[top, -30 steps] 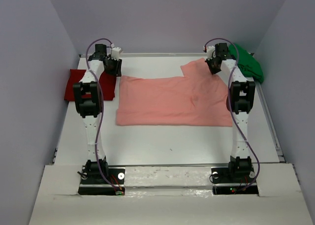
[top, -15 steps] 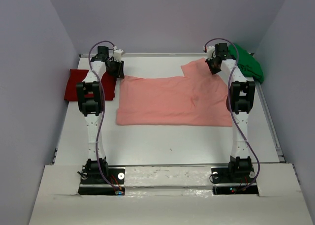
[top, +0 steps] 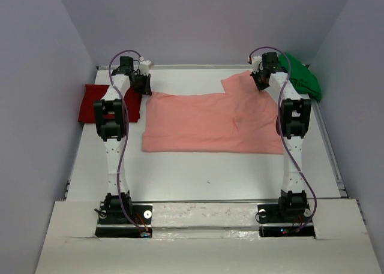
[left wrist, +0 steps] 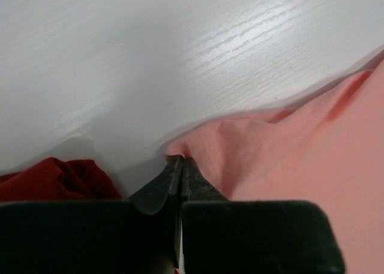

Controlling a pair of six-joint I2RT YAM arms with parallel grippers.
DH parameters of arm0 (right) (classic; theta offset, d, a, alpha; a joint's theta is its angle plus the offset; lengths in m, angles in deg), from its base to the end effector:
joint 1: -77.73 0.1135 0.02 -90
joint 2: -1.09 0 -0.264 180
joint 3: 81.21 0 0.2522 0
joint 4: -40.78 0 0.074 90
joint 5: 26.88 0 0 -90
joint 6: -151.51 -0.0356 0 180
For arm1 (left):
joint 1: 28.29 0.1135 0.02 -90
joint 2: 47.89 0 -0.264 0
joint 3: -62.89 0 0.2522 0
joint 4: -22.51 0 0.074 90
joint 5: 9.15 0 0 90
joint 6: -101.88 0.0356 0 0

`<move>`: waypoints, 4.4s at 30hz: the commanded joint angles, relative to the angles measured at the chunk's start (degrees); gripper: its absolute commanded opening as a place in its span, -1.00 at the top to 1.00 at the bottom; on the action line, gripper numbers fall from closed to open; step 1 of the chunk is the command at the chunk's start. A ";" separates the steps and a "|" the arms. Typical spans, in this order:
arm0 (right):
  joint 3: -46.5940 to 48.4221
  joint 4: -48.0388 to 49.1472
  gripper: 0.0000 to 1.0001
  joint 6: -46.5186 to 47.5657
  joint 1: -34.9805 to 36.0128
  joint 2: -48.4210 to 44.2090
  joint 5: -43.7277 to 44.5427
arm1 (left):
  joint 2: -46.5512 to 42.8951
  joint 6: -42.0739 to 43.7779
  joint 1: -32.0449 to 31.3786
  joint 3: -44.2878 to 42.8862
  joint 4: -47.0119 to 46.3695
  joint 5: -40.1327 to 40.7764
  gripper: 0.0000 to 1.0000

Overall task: Fold and stack the t-shirts
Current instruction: Fold the tshirt

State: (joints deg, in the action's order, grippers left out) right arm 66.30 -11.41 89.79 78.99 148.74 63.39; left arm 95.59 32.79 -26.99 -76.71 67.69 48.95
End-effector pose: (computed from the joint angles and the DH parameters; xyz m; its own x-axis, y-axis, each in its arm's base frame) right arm 0.5621 0.0122 0.1674 -0.6878 -0.4890 -0.5364 -0.3918 0.8722 -0.2928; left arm 0.5524 -0.0063 0.1748 -0.5888 0.2897 -0.7546 0.5749 0.8063 -0.1390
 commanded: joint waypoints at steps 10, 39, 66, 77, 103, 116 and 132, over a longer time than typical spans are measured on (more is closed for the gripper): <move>-2.18 -5.16 1.00 0.82 -0.64 3.26 2.98 | -0.39 1.42 -1.04 -1.69 1.19 -0.97 1.00; -4.82 -4.89 1.00 1.00 -0.64 -7.38 2.45 | -16.39 2.21 -0.95 11.49 -2.94 0.35 1.00; -6.75 -4.46 1.00 2.40 -0.64 -6.77 2.10 | -3.91 0.01 -0.95 1.65 -1.10 -0.09 0.10; -6.93 -4.37 1.00 2.75 -0.64 -6.33 1.66 | -0.92 -0.52 -0.95 -1.07 -0.57 0.53 0.00; -8.42 -4.28 1.00 3.46 -0.64 -6.06 1.66 | 0.31 0.54 -4.38 -1.78 0.14 4.56 0.02; -8.95 -4.28 1.00 3.81 -0.64 -6.33 2.01 | 2.07 1.15 -5.52 -2.48 0.40 7.38 0.84; -7.54 -4.28 1.00 3.72 -0.64 -10.45 2.72 | -8.73 1.94 -5.87 4.54 -1.80 7.29 1.00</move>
State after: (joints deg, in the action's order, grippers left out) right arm 59.09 -14.91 93.22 78.88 143.41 65.12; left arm 94.61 34.10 -32.39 -74.97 65.28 56.16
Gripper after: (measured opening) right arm 0.010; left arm 0.014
